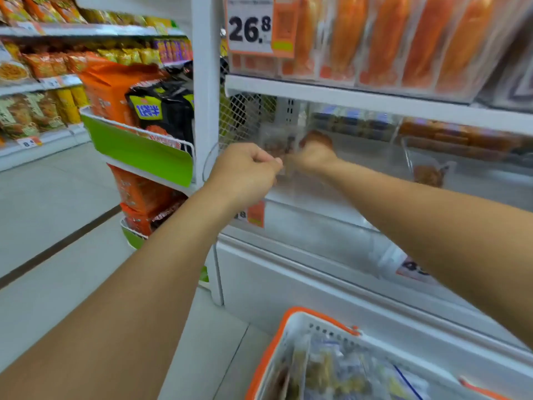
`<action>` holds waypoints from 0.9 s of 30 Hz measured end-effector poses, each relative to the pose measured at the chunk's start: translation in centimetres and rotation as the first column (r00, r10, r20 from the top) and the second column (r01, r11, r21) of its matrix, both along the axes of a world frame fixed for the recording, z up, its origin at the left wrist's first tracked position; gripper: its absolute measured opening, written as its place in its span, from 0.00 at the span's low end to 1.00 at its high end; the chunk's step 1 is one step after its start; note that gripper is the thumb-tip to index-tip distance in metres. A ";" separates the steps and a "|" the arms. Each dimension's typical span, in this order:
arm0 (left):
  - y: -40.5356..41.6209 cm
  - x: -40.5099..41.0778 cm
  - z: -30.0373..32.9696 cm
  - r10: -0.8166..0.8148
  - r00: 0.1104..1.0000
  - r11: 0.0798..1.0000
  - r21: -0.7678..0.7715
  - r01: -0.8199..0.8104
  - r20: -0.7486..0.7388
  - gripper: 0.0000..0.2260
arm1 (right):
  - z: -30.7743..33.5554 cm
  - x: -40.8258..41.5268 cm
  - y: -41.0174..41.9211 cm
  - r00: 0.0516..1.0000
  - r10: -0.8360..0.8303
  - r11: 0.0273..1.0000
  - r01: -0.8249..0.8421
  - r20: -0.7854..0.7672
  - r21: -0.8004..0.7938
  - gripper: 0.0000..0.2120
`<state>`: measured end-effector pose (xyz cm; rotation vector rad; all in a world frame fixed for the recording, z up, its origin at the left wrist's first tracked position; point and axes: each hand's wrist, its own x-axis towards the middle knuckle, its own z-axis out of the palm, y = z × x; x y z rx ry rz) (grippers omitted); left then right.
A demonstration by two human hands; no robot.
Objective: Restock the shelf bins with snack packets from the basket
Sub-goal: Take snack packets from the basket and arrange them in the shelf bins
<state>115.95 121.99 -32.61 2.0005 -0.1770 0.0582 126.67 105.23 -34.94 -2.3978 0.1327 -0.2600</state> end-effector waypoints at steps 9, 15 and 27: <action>-10.0 -8.1 -5.4 -0.647 0.719 0.500 0.571 0.651 -0.254 0.08 | -8.5 -28.8 -11.4 0.980 0.195 0.903 -0.193 -0.034 -0.384 0.14; -14.4 -14.4 -8.2 -0.716 0.462 0.017 0.649 0.761 -0.523 0.12 | -20.2 -37.7 -16.6 0.707 -0.029 0.990 0.120 -0.707 0.080 0.24; -12.7 -13.5 -5.7 -0.736 0.416 0.212 0.402 0.891 -0.534 0.41 | -2.8 -34.5 -16.2 0.880 0.091 0.400 0.397 -0.467 0.826 0.09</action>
